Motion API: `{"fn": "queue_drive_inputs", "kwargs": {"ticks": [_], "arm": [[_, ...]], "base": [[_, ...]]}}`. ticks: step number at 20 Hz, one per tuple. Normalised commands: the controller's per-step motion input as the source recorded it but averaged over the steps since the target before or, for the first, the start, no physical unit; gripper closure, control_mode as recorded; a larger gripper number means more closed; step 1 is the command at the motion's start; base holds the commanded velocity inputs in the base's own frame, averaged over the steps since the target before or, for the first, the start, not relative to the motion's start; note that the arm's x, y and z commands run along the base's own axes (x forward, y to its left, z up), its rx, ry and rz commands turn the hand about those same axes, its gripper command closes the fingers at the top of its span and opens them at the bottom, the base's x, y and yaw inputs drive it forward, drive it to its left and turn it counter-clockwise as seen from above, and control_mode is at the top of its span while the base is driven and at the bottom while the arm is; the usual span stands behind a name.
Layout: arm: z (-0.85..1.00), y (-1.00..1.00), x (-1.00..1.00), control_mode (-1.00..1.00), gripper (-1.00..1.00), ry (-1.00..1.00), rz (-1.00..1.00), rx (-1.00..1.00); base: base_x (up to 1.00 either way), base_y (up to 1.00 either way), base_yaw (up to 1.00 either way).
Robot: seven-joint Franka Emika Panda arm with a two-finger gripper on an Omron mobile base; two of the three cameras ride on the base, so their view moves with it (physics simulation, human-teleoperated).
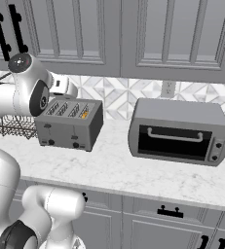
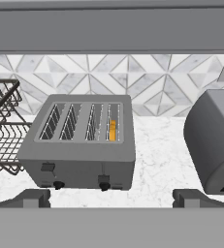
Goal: Start the toaster. Once the lever pops up, take the bread to the plate on the dining counter.
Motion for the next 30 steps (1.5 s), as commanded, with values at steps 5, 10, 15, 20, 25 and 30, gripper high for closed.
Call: {"fn": "queue_drive_inputs", "kwargs": {"ticks": [5,10,15,20,25,30], "arm": [[0.0,0.0,0.0,-1.0,-1.0,0.0,0.0,0.0],[0.0,0.0,0.0,-1.0,-1.0,0.0,0.0,0.0],[0.0,0.0,0.0,-1.0,-1.0,0.0,0.0,0.0],[0.0,0.0,0.0,-1.0,-1.0,0.0,0.0,0.0],[0.0,0.0,0.0,-1.0,-1.0,0.0,0.0,0.0],[0.0,0.0,0.0,-1.0,-1.0,0.0,0.0,0.0]], "base": [[0.0,0.0,0.0],[0.0,0.0,0.0],[0.0,0.0,0.0],[0.0,0.0,0.0],[0.0,0.0,0.0],[0.0,0.0,0.0]]}}
